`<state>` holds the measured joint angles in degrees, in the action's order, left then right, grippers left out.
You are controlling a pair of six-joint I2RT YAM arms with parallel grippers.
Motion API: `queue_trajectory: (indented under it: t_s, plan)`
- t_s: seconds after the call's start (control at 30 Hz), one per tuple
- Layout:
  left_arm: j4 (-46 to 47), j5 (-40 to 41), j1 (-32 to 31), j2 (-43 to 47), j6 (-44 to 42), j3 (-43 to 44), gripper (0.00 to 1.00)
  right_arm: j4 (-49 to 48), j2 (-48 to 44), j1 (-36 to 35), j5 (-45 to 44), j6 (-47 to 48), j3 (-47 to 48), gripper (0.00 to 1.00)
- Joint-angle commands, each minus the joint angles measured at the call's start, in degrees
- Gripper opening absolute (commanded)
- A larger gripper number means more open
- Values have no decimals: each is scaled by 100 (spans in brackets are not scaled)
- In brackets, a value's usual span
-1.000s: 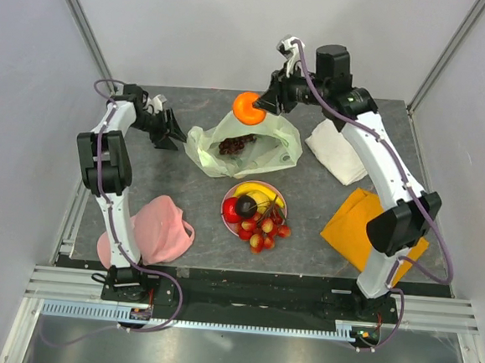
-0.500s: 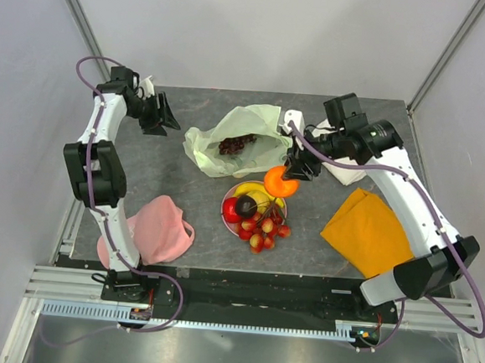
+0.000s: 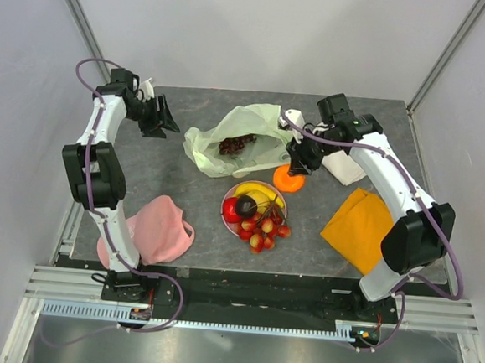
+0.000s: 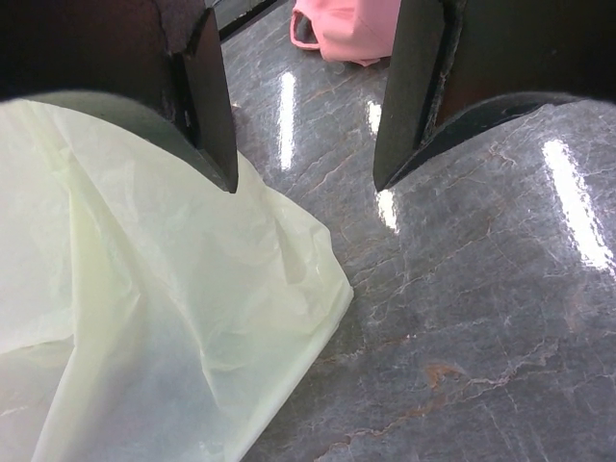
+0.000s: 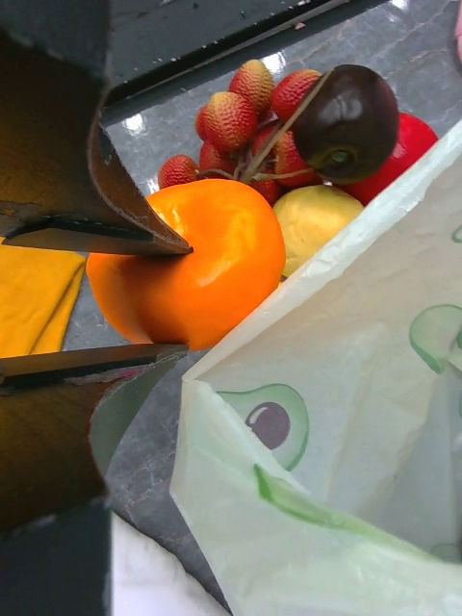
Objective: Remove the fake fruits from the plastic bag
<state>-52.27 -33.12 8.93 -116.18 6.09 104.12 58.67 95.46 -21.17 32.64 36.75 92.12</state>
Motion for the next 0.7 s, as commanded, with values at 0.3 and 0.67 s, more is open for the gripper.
queue_trajectory:
  t_s: [0.3, 0.67]
  plan:
    - [-73, 25, -58, 500, -380, -102, 65, -1191, 517, -72, -47, -722, -185, 1]
    - [-73, 69, -75, 491, -442, -208, 65, -972, 1238, -72, 260, -1038, -124, 5]
